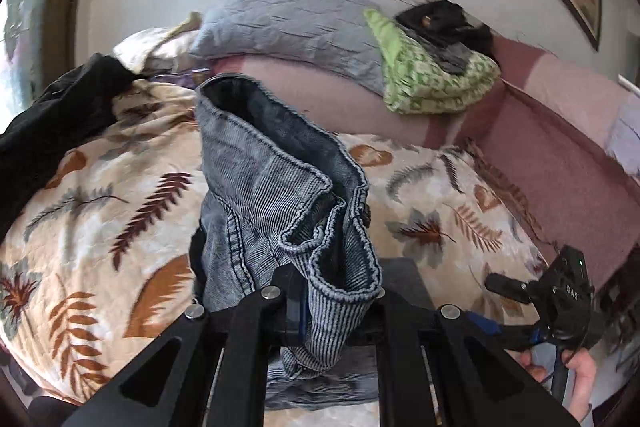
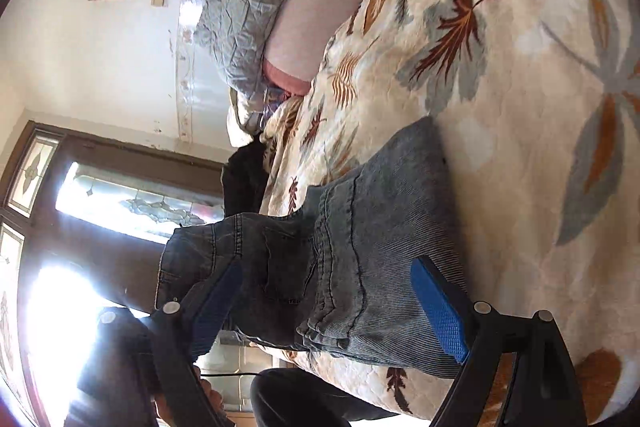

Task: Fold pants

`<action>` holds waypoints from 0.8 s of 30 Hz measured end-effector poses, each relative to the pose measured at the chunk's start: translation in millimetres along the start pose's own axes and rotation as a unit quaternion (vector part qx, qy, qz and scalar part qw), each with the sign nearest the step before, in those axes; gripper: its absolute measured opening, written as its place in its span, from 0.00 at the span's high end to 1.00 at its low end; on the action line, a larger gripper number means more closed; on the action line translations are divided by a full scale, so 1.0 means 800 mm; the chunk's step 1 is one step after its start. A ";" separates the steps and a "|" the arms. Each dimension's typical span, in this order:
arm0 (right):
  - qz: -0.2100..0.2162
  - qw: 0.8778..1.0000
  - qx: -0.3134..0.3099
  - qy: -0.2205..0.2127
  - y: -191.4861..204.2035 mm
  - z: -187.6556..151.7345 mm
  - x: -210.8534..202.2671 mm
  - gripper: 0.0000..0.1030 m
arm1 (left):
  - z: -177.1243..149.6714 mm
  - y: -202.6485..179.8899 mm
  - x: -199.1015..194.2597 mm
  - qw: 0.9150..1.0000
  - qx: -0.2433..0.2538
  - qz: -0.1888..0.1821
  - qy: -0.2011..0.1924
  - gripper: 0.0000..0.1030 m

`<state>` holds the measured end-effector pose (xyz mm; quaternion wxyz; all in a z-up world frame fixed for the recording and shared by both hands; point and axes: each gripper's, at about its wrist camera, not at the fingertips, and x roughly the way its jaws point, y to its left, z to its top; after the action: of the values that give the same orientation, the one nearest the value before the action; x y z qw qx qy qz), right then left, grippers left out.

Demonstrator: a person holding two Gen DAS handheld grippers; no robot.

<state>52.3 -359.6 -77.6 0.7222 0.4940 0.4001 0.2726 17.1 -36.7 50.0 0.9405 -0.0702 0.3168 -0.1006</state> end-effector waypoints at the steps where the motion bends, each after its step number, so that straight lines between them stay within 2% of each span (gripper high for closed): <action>1: 0.001 1.000 0.003 -0.011 -0.004 0.003 -0.008 0.14 | -0.008 -0.022 0.012 1.000 0.020 -0.008 0.010 0.89; 3: 0.001 0.999 0.011 -0.034 -0.013 0.007 -0.021 0.14 | -0.032 -0.061 0.045 0.998 0.049 -0.020 0.040 0.89; 4: 0.002 0.999 0.015 -0.043 -0.018 0.008 -0.029 0.14 | -0.047 -0.077 0.067 0.995 0.064 -0.025 0.071 0.89; 7: 0.001 0.998 0.033 -0.056 -0.033 0.013 -0.041 0.14 | -0.107 -0.110 0.135 0.981 0.116 0.001 0.157 0.90; 9: 0.000 0.997 0.043 -0.058 -0.041 0.015 -0.044 0.14 | -0.121 -0.126 0.131 0.978 0.157 0.025 0.133 0.89; 10: 0.001 0.997 0.044 -0.058 -0.043 0.016 -0.045 0.14 | -0.120 -0.132 0.126 0.977 0.166 0.024 0.133 0.84; 11: 0.001 0.997 0.043 -0.059 -0.044 0.017 -0.046 0.14 | -0.116 -0.134 0.123 0.976 0.164 0.013 0.141 0.78; 12: 0.001 0.997 0.042 -0.059 -0.044 0.017 -0.045 0.14 | -0.111 -0.134 0.121 0.977 0.157 0.003 0.146 0.77; 16: -0.006 0.998 0.036 -0.057 -0.043 0.017 -0.044 0.14 | -0.101 -0.122 0.112 0.979 0.130 -0.022 0.157 0.76; 19: -0.016 0.998 0.023 -0.060 -0.034 0.016 -0.046 0.14 | -0.086 -0.106 0.079 0.983 0.092 -0.066 0.143 0.71; 22: -0.008 0.998 0.009 -0.056 -0.014 0.015 -0.046 0.14 | -0.068 -0.085 0.029 0.987 0.065 -0.106 0.100 0.40; 24: 0.000 0.999 -0.016 -0.043 0.013 0.015 -0.039 0.14 | -0.055 -0.065 -0.001 0.990 0.047 -0.119 0.060 0.37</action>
<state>45.5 -386.2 -55.7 0.7467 0.4938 0.3641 0.2571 -17.5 -89.7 26.0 0.9035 -0.0575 0.3566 -0.2306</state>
